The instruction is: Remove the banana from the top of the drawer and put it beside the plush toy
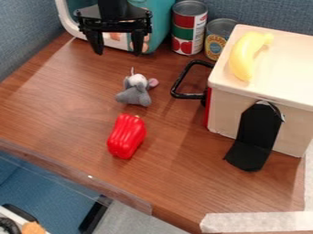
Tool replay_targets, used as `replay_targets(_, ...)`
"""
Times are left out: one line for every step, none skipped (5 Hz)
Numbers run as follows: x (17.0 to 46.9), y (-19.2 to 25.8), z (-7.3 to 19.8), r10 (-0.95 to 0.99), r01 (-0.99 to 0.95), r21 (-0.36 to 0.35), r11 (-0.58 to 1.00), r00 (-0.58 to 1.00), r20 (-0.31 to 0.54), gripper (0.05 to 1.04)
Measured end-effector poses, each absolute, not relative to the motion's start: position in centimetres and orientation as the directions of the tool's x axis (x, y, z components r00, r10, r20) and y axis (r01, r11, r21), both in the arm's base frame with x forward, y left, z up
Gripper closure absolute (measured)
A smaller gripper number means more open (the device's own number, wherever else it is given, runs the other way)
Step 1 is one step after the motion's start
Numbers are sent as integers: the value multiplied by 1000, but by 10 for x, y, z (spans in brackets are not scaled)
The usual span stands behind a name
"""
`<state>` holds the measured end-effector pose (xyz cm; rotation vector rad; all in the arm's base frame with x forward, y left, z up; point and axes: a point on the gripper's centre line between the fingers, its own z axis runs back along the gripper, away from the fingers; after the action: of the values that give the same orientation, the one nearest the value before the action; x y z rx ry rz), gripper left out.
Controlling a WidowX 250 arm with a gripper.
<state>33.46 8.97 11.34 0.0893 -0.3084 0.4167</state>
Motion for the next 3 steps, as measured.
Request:
replay_targets(334,88,105,390,-413,20,911,875,287,83)
replay_targets(337,62,113,351,-352,-47,935,894,279,83)
replay_targets(336,45,130,340,-321,-113,940,892,297,83)
